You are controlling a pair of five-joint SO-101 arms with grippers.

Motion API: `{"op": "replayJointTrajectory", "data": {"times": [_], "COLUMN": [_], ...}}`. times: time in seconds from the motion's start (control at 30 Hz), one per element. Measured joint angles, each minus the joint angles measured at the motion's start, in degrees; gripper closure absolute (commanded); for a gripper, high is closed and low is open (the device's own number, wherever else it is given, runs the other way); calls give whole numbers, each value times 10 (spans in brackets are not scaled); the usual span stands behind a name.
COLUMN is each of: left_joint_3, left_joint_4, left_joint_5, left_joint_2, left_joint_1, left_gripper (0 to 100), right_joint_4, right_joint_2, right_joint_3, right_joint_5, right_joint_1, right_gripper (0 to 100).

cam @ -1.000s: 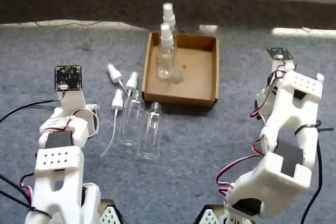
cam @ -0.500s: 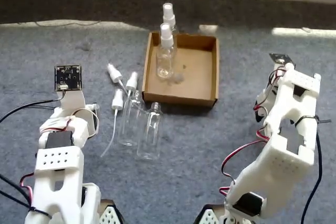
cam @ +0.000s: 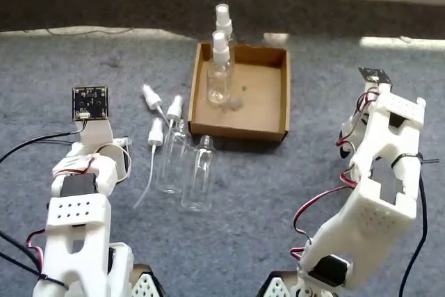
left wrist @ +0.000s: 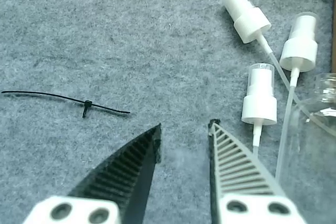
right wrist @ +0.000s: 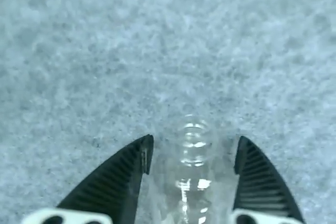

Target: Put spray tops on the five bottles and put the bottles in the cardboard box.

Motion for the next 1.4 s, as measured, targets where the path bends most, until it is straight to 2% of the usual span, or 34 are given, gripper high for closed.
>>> {"op": "replayJointTrajectory", "data": {"times": [0.23, 0.57, 0.73, 0.93, 1.07, 1.23, 1.4], "left_joint_3": [0, 0, 0, 0, 0, 0, 0], "left_joint_4": [0, 0, 0, 0, 0, 0, 0], "left_joint_5": [0, 0, 0, 0, 0, 0, 0], "left_joint_2": [0, 0, 0, 0, 0, 0, 0], "left_joint_1": [0, 0, 0, 0, 1, 3, 3], "left_gripper": [853, 853, 853, 853, 853, 853, 853], "right_joint_4": [0, -1, 1, 132, 166, 164, 84], "right_joint_2": [0, 0, 0, -8, -80, -204, -256], "right_joint_3": [0, -1, -1, -24, -31, 57, 224], "right_joint_5": [0, -1, -1, -1, -4, -4, 3], "right_joint_1": [1, 0, 0, 7, 8, 8, -3], "right_gripper": [933, 841, 736, 707, 707, 707, 707]}}
